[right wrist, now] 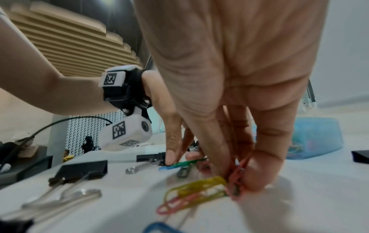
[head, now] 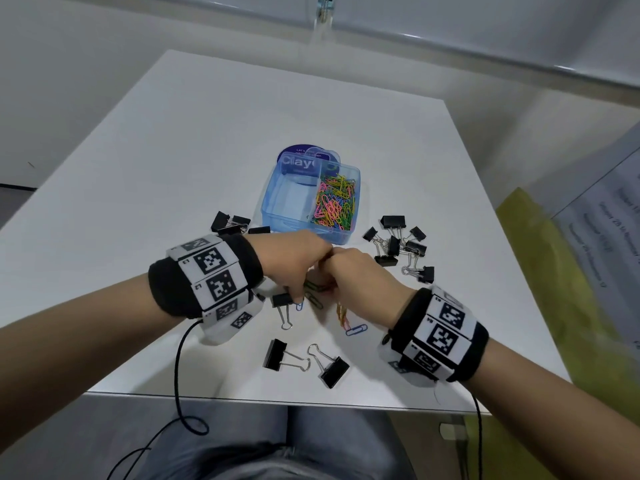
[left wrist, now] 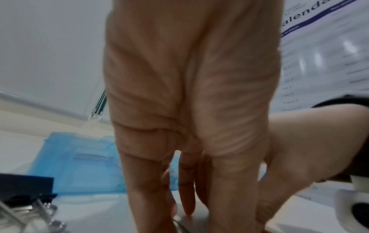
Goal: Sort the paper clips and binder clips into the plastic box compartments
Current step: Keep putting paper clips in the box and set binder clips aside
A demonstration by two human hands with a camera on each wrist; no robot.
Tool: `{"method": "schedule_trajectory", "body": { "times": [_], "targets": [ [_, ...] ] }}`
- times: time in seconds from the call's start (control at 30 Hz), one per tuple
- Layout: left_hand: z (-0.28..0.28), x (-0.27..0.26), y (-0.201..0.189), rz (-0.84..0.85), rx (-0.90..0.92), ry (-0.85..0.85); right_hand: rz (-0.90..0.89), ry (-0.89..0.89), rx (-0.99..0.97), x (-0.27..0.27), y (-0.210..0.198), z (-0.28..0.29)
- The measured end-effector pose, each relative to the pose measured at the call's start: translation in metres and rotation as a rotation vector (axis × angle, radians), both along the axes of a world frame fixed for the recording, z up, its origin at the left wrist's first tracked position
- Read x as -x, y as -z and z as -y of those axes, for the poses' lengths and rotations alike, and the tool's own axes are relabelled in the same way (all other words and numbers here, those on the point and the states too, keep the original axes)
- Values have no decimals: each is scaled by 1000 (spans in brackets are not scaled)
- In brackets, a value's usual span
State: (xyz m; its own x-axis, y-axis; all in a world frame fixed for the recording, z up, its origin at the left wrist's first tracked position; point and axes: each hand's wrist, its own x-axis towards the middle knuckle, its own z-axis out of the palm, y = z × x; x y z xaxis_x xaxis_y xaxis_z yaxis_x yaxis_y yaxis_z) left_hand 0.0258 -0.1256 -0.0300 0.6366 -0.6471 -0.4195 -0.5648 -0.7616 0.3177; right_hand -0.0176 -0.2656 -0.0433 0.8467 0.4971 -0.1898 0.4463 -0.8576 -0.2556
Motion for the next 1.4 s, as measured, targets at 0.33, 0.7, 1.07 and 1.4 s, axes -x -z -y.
{"method": "schedule_trajectory", "body": {
  "times": [0.33, 0.7, 1.07, 1.4],
  "targets": [
    [3, 0, 5, 88, 15, -2, -75, 160, -97, -13, -11, 19],
    [0, -2, 6, 90, 34, -8, 96, 449, -493, -80, -63, 18],
    [0, -1, 6, 140, 1, 25, 213, 413, -509, -87, -42, 28],
    [2, -3, 5, 126, -18, 49, -208, 28, 68, 7, -9, 30]
  ]
}}
